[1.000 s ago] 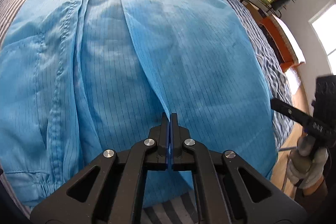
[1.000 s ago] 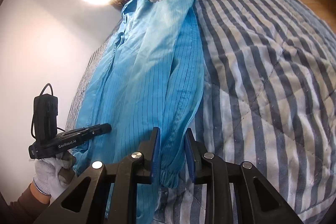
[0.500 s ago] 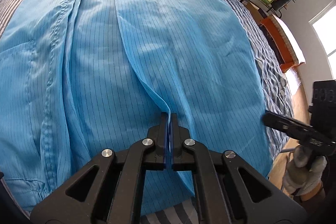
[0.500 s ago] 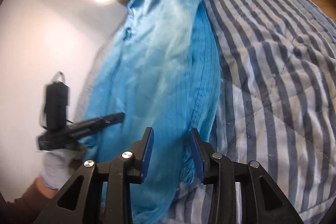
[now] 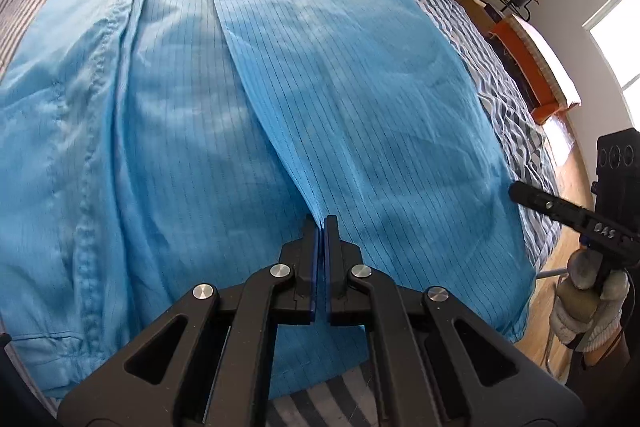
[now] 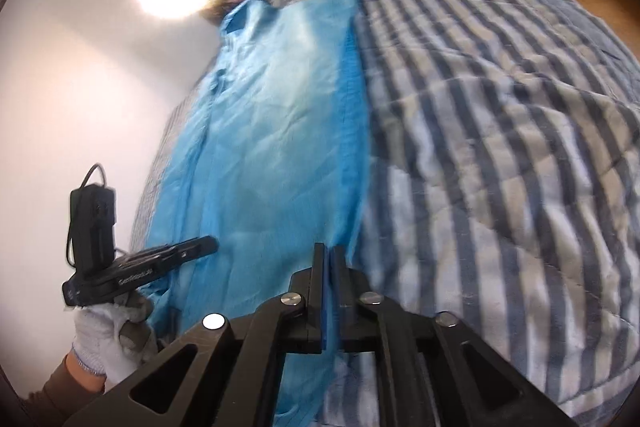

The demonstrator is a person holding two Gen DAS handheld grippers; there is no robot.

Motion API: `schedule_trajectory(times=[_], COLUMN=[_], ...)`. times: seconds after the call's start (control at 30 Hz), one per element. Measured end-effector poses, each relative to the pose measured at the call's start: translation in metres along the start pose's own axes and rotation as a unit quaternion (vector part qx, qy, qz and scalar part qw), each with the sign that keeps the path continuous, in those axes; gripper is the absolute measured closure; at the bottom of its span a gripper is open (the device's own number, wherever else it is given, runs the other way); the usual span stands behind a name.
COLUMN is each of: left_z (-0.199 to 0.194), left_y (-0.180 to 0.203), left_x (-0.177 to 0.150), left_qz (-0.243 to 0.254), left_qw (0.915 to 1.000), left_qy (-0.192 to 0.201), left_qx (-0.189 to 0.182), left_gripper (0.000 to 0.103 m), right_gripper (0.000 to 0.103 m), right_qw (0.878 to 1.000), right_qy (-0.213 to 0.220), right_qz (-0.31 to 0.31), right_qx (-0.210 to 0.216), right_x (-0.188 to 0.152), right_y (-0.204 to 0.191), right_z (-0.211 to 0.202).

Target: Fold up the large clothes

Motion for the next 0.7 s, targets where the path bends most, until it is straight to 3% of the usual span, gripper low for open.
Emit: schedule_trajectory(times=[0.07,0.1,0.23,0.3,0.37,0.43,0.47,0.5,0.53,0.6,0.7], left_z=[-0.006,-0.012,-0.033,-0.041,-0.047,-0.047,-0.046,-0.043,-0.04,-0.03,-0.011], left_y=[-0.001,-0.003,-0.006,-0.008,-0.009,-0.005,-0.003,0.001,0.005,0.016,0.034], left_x=[0.0,0.001,0.002,0.006,0.012,0.021,0.024,0.028,0.03,0.034,0.036], left_qz=[0.002,0.002,0.003,-0.004,-0.01,-0.01,-0.009,-0.008,-0.006,0.007,0.022], left_qw=[1.0,1.0,0.9996,0.9992,0.9988,0.9986,0.9985,0.9984,0.9983,0.9985,0.9985], left_qy=[0.001,0.007,0.03,0.038,0.046,0.049,0.049,0.049,0.047,0.042,0.031], left_qx=[0.002,-0.001,-0.001,-0.005,-0.012,-0.02,-0.022,-0.029,-0.034,-0.035,-0.038], left_gripper=[0.102,0.099,0.097,0.097,0.097,0.097,0.097,0.097,0.097,0.097,0.097], right_gripper=[0.05,0.045,0.045,0.038,0.038,0.047,0.064,0.072,0.074,0.089,0.1], right_qw=[1.0,1.0,0.999,0.998,0.996,0.993,0.992,0.99,0.986,0.982,0.981], right_qy=[0.011,0.017,-0.002,0.007,0.008,0.006,0.003,-0.003,-0.008,0.002,0.018], right_qz=[0.002,0.01,0.04,0.051,0.069,0.082,0.087,0.098,0.118,0.138,0.147], right_qx=[-0.003,0.001,0.013,0.035,0.061,0.087,0.094,0.105,0.119,0.128,0.128], right_x=[0.003,0.005,0.004,0.004,0.004,0.005,0.004,0.004,0.003,0.002,0.002], right_y=[0.001,0.003,0.018,0.021,0.022,0.022,0.024,0.025,0.028,0.028,0.026], right_z=[-0.003,-0.003,0.012,0.013,0.015,0.02,0.023,0.028,0.033,0.035,0.03])
Point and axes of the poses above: each gripper's, at about its wrist camera, not at the fingertips, and z roughly the way its jaws point, y to its right, x to its top, the point moved 4 cm from there along z, roughly the way its jaws point, and after that the axes turned 2 degrees about y, right-handed, at the moved point
